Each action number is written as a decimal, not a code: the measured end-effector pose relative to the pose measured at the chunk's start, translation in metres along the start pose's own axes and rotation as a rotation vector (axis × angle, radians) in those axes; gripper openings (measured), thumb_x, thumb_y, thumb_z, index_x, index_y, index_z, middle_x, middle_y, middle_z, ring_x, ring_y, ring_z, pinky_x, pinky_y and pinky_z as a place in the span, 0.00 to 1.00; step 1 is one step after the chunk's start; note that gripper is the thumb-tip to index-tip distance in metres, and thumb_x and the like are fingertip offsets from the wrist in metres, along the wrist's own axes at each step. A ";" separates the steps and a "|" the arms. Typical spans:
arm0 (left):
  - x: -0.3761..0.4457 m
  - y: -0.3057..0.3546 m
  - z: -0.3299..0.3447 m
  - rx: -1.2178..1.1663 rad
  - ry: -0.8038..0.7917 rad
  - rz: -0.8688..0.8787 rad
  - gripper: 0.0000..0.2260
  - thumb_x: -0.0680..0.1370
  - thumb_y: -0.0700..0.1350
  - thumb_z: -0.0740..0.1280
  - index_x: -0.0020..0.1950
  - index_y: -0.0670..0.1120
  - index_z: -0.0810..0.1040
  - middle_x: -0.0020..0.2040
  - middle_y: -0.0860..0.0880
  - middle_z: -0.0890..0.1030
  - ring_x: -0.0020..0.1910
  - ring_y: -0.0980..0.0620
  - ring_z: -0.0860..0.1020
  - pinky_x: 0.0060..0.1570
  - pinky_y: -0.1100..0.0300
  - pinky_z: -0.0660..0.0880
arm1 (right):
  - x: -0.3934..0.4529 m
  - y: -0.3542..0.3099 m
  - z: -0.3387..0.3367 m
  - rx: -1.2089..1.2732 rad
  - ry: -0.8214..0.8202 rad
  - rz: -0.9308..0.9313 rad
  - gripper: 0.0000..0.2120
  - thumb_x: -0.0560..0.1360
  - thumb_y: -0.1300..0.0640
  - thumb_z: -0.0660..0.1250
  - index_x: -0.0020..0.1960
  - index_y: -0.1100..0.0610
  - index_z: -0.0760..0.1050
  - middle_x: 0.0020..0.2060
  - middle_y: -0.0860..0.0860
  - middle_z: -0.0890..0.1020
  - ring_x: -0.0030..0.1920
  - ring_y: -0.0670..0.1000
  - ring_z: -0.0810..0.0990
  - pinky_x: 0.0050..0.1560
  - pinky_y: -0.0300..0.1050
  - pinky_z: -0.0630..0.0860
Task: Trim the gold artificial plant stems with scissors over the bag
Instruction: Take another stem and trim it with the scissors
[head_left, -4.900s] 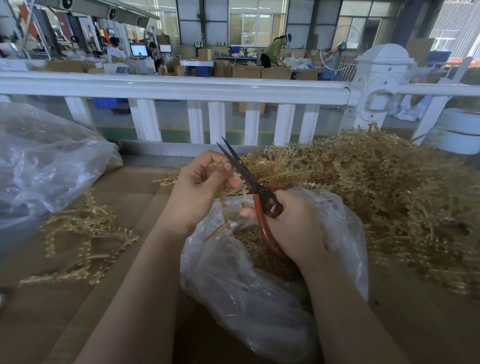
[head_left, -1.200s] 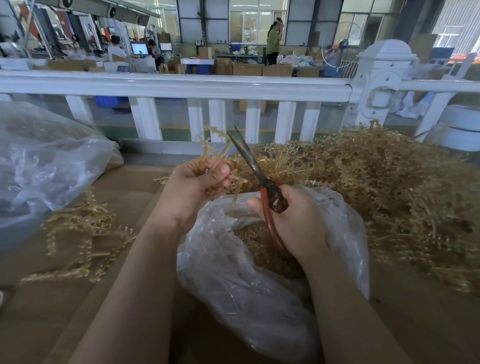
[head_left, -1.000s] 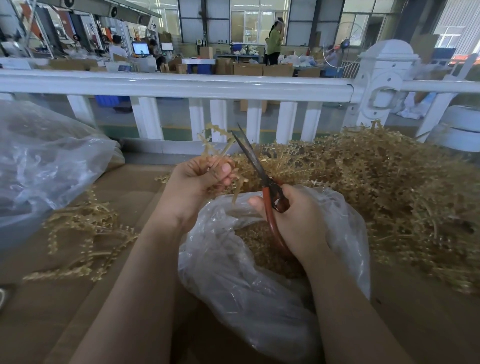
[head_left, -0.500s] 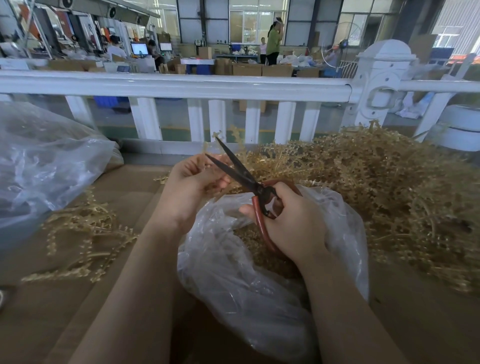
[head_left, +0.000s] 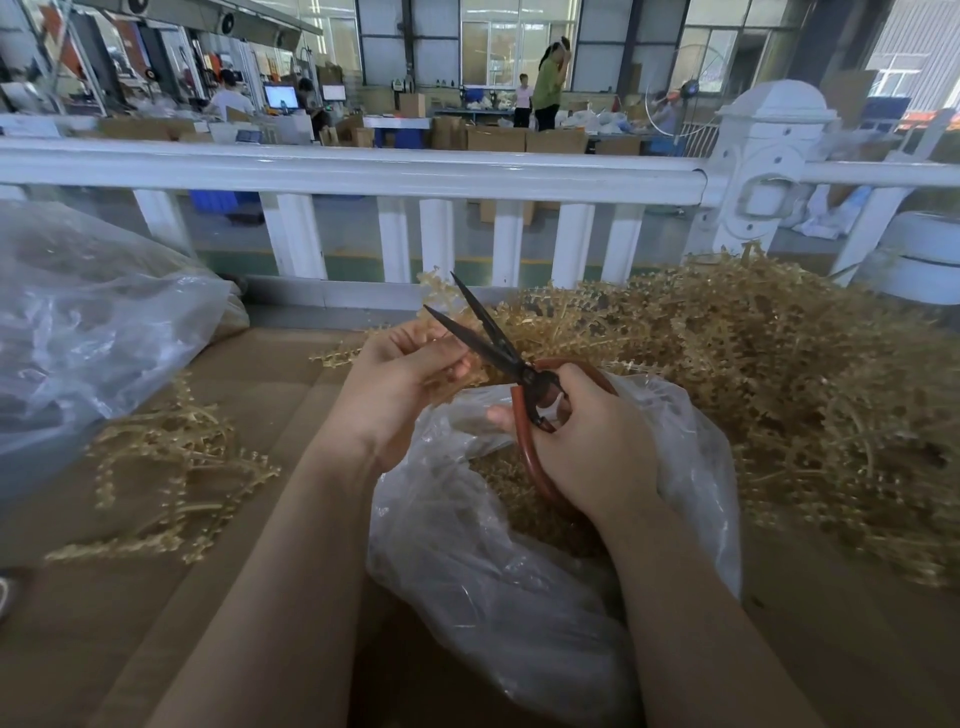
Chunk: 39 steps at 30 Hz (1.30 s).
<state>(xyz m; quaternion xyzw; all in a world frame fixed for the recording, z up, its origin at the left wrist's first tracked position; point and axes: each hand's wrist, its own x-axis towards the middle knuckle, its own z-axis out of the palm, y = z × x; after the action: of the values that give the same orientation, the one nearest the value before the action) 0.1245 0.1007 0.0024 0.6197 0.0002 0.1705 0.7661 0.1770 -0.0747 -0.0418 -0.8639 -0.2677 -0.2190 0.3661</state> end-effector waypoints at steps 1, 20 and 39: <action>0.000 0.000 0.000 0.007 0.010 0.008 0.06 0.76 0.37 0.69 0.39 0.42 0.79 0.36 0.45 0.79 0.35 0.54 0.79 0.42 0.65 0.78 | 0.000 -0.001 0.000 -0.012 0.006 -0.002 0.21 0.67 0.25 0.63 0.42 0.42 0.68 0.33 0.38 0.73 0.34 0.36 0.71 0.32 0.35 0.66; 0.000 0.001 0.003 -0.085 0.043 -0.036 0.04 0.69 0.42 0.72 0.35 0.49 0.84 0.36 0.50 0.82 0.37 0.56 0.79 0.44 0.64 0.78 | 0.000 -0.001 0.001 -0.056 0.118 -0.007 0.31 0.66 0.22 0.59 0.35 0.52 0.73 0.27 0.43 0.73 0.29 0.43 0.73 0.27 0.41 0.70; -0.002 0.005 -0.002 -0.156 0.116 -0.011 0.09 0.70 0.44 0.73 0.49 0.46 0.81 0.40 0.51 0.82 0.40 0.54 0.78 0.52 0.56 0.73 | -0.002 0.001 0.003 -0.001 0.094 0.017 0.28 0.68 0.27 0.67 0.37 0.54 0.76 0.30 0.45 0.78 0.32 0.46 0.77 0.33 0.47 0.78</action>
<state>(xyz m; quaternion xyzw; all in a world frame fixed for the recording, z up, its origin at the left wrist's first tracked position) 0.1212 0.1034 0.0067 0.5471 0.0350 0.2013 0.8117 0.1770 -0.0739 -0.0450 -0.8550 -0.2429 -0.2565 0.3797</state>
